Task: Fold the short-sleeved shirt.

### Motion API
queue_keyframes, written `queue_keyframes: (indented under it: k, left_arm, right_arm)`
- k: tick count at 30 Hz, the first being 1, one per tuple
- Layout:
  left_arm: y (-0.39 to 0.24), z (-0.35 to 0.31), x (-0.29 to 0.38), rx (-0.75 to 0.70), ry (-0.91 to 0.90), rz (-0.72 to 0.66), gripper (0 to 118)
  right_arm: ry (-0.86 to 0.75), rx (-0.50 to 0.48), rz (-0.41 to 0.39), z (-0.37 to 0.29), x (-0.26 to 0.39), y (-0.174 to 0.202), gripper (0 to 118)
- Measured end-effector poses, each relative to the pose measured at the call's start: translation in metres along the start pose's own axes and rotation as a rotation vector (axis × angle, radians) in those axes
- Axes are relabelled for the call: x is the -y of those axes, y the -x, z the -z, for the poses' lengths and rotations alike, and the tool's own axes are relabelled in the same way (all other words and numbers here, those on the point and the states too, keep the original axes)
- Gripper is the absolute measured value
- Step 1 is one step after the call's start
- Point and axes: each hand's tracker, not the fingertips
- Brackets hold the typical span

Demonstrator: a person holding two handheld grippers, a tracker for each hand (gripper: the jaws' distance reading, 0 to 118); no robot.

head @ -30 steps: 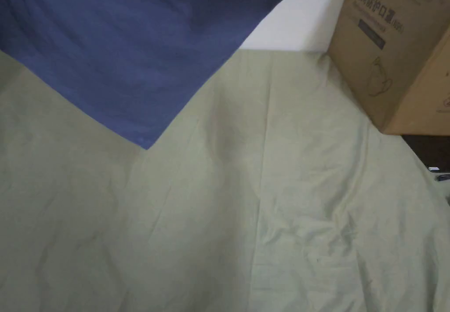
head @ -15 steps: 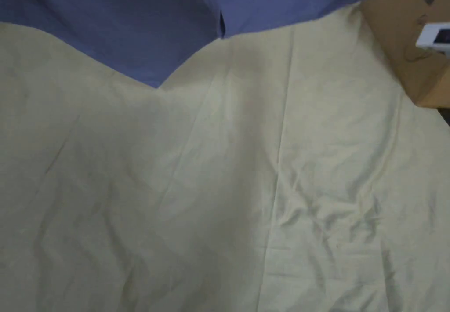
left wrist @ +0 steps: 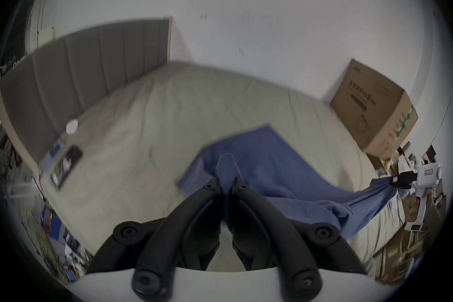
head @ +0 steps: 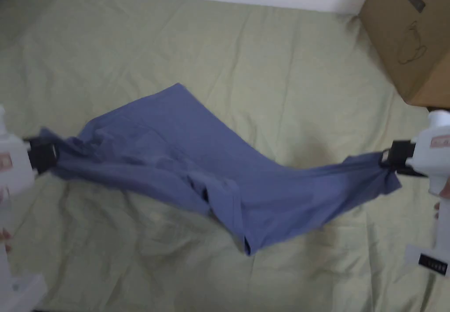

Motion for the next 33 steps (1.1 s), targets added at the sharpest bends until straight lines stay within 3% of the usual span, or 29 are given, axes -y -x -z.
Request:
queue_keyframes:
  k: [4,6,9,10,11,12,15,20,24,29,31,32,33]
  left_arm:
    - [-0.002,-0.017,0.064,-0.033,0.058,-0.049,6]
    - [0.001,-0.021,0.086,-0.064,0.077,-0.106,11]
    - [0.006,-0.028,0.093,-0.081,0.095,-0.114,89]
    - [0.006,-0.031,0.093,-0.091,0.090,-0.117,111]
    - [0.006,-0.036,0.090,-0.098,0.057,-0.122,116]
    - [0.013,-0.042,0.080,-0.092,0.002,-0.125,116]
    - [-0.001,-0.069,0.057,-0.049,-0.152,-0.090,116]
    - [-0.042,-0.103,0.023,-0.041,-0.386,0.147,116]
    - [-0.085,-0.119,0.023,-0.015,-0.517,0.257,116]
    - [-0.114,-0.118,0.044,-0.025,-0.585,0.300,115]
    - [-0.119,-0.118,0.054,-0.011,-0.593,0.302,107]
    - [-0.120,-0.116,0.059,-0.002,-0.592,0.307,94]
    - [-0.121,-0.115,0.063,0.002,-0.588,0.313,75]
  right_arm:
    - [0.029,0.050,-0.031,-0.004,0.058,-0.011,1]
    - [0.012,0.055,0.001,-0.007,0.078,-0.015,3]
    - [0.005,0.079,0.018,-0.015,0.093,-0.014,61]
    - [-0.006,0.094,-0.006,-0.020,0.095,-0.014,92]
    - [-0.024,0.121,-0.041,-0.024,0.093,-0.013,105]
    - [-0.062,0.148,-0.069,-0.033,0.093,-0.010,111]
    - [-0.225,0.158,-0.124,-0.069,0.086,0.002,111]
    - [-0.524,0.041,-0.144,-0.142,0.089,0.036,112]
    - [-0.738,-0.006,-0.210,-0.178,0.117,0.066,117]
    - [-0.777,-0.029,-0.242,-0.190,0.152,0.098,117]
    - [-0.786,-0.037,-0.242,-0.189,0.161,0.108,108]
    - [-0.777,-0.040,-0.258,-0.188,0.164,0.111,95]
    - [-0.770,-0.034,-0.267,-0.186,0.165,0.114,71]
